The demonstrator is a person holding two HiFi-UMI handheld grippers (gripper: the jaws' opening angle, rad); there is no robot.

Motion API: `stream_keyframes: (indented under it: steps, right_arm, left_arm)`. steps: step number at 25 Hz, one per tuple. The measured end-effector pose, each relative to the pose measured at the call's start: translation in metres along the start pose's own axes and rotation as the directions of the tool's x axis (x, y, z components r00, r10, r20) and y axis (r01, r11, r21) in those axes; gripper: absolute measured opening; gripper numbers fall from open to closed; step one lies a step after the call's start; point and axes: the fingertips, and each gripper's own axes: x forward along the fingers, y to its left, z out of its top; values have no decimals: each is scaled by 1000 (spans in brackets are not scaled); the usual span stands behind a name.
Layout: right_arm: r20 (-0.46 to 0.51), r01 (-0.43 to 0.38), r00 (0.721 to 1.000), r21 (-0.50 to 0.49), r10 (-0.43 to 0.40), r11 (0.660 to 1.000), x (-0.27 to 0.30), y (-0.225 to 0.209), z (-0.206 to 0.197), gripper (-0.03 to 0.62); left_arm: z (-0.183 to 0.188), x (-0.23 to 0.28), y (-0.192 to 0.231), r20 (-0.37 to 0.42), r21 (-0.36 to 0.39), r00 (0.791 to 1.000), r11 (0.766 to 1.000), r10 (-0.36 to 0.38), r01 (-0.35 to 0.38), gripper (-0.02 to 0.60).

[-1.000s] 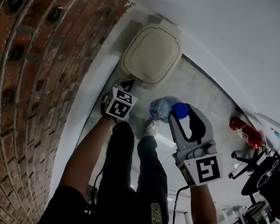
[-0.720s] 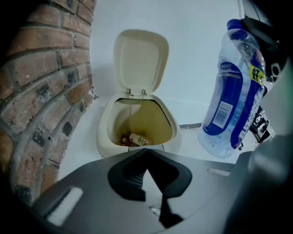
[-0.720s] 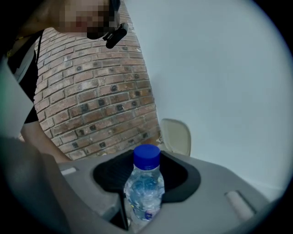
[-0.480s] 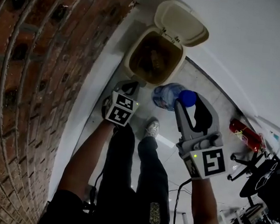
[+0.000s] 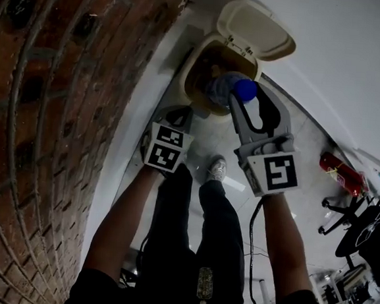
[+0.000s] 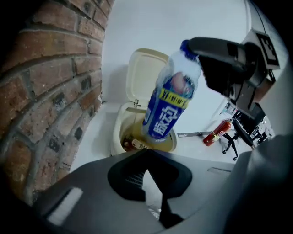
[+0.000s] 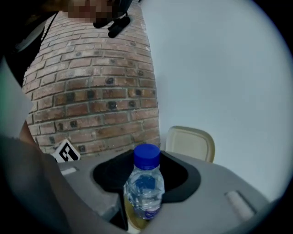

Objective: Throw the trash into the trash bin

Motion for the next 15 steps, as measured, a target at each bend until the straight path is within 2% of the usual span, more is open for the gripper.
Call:
stream_keyframes:
  steps: [4, 7, 11, 15]
  right_arm:
    - [-92, -23, 995, 5, 23, 1000, 39, 7, -46, 179]
    - [-212, -55, 976, -4, 53, 998, 63, 16, -87, 179]
    - [-367, -96, 928, -76, 62, 992, 85, 25, -137, 179]
    - [-517, -163, 853, -147, 64, 976, 97, 33, -176, 179]
  left_arm:
    - [8, -7, 7, 6, -24, 1000, 1000, -4, 4, 6]
    - [12, -13, 14, 5, -36, 1000, 999, -13, 13, 6]
    - [15, -19, 19, 7, -22, 999, 999, -34, 34, 6]
    - [13, -23, 25, 4, -21, 999, 999, -41, 41, 6]
